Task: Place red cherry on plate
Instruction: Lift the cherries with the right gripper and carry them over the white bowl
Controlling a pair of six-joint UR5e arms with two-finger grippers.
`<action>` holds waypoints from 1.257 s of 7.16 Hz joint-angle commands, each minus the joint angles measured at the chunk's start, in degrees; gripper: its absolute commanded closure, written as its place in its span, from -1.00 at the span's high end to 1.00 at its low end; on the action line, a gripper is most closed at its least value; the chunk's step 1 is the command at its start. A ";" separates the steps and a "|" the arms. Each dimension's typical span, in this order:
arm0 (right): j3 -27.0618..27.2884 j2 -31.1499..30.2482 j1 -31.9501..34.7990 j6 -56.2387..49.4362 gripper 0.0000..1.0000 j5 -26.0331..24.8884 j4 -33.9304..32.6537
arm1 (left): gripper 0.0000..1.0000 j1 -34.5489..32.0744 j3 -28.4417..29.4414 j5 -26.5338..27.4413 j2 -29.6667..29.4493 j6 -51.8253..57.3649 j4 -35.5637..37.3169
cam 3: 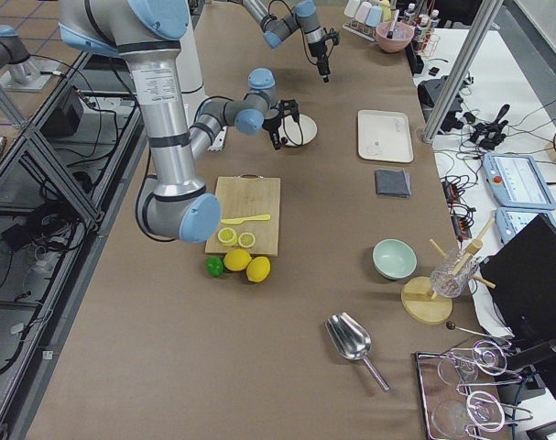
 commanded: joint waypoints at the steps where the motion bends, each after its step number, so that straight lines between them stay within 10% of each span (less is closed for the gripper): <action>1: -9.45 12.62 -3.09 4.69 -1.00 -3.76 -4.45 | 0.96 0.00 0.41 0.07 -0.04 0.26 -0.03; 7: -19.95 14.84 -5.39 6.11 -1.00 -5.54 5.57 | 0.96 -0.09 2.17 0.33 -0.83 0.36 -0.03; 8: -19.95 14.58 -5.39 6.11 0.98 -5.54 5.65 | 0.96 -0.09 2.26 0.33 -0.92 0.36 -0.03; 9: -19.43 14.84 -5.13 6.54 1.00 -5.37 5.57 | 0.96 -0.09 2.26 0.33 -0.84 0.53 -0.03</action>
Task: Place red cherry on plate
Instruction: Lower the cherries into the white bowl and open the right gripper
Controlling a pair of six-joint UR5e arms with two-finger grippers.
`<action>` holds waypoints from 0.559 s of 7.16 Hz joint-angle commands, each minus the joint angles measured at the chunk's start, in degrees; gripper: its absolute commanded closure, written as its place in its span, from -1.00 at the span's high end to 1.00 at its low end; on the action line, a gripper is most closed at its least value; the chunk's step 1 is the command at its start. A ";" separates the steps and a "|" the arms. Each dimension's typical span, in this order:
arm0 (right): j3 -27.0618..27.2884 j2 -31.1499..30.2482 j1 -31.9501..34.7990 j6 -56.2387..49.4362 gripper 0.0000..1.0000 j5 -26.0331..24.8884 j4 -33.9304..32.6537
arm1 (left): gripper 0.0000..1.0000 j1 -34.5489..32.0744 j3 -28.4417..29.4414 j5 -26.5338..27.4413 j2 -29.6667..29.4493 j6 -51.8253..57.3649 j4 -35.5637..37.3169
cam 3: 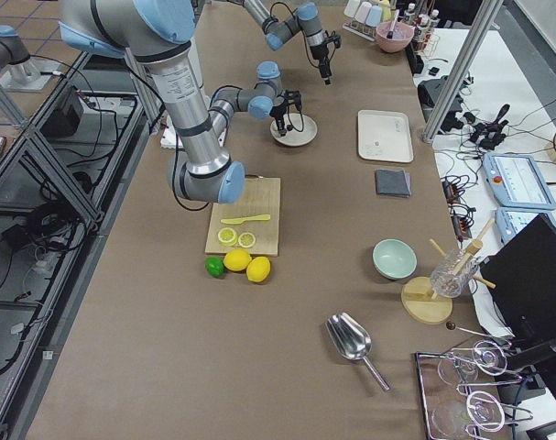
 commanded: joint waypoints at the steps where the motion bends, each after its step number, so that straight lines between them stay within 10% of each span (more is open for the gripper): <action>1: 2.31 0.19 1.72 0.35 1.00 1.01 -0.96 | 0.96 -0.10 0.07 0.01 0.36 -0.04 0.00; 4: 6.54 -1.04 14.34 -3.14 1.00 14.94 -9.91 | 0.96 -3.85 1.65 -0.60 1.33 8.61 0.35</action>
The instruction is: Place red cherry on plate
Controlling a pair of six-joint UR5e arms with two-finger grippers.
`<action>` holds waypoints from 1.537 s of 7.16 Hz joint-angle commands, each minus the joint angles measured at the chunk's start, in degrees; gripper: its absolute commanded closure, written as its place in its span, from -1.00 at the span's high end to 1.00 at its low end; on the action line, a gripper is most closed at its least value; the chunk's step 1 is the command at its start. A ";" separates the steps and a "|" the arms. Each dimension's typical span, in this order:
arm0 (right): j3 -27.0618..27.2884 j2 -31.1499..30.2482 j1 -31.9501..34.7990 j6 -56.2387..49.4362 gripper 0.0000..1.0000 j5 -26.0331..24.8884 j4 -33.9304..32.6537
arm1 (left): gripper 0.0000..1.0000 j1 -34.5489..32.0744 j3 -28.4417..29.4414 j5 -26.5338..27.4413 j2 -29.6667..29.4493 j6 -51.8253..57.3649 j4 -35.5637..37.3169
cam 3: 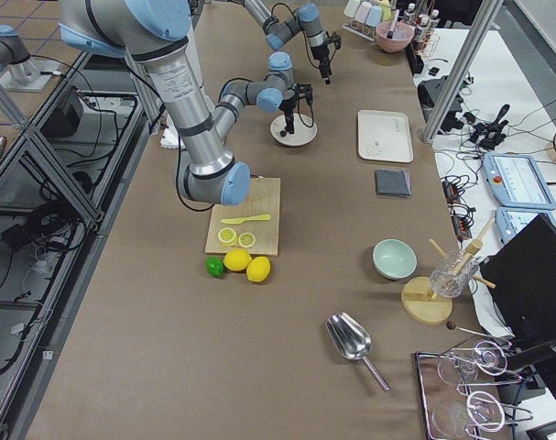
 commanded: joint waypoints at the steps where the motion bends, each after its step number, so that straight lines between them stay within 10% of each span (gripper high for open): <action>1: 3.77 -3.82 11.08 -9.28 1.00 10.49 -6.91 | 0.96 -6.86 0.11 -5.73 0.17 6.41 4.42; 6: 5.21 -27.01 42.46 -51.03 1.00 30.65 -9.39 | 0.96 -40.59 -4.73 -32.90 10.52 48.24 26.04; 8: -2.67 -33.44 52.30 -65.43 1.00 30.58 -8.87 | 0.96 -48.54 -3.42 -33.64 10.81 62.96 38.69; 11: -14.49 -34.69 61.99 -77.72 1.00 30.40 -8.69 | 0.96 -49.01 0.36 -33.82 16.42 63.99 34.18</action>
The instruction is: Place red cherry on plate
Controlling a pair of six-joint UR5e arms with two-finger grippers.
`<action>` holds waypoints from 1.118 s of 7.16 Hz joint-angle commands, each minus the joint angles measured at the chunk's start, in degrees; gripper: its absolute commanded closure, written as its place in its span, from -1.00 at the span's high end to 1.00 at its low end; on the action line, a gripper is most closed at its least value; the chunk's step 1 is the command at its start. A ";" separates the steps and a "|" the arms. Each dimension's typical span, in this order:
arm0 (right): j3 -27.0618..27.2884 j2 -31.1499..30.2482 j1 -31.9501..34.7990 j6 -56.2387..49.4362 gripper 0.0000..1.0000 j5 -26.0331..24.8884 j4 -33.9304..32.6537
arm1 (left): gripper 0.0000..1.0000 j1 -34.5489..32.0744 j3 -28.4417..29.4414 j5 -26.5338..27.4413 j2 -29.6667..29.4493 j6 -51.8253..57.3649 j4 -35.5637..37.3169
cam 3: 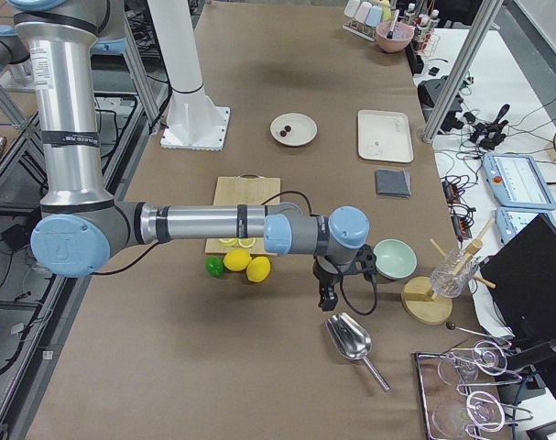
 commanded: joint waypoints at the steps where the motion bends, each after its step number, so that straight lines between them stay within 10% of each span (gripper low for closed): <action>1: -2.72 -1.54 5.33 -4.05 1.00 0.11 0.03 | 0.96 -0.15 1.68 -0.20 1.90 0.28 -1.62; 8: 8.89 -1.29 6.58 -0.72 1.00 0.38 -9.38 | 0.96 -0.06 3.53 0.07 1.90 0.28 -1.80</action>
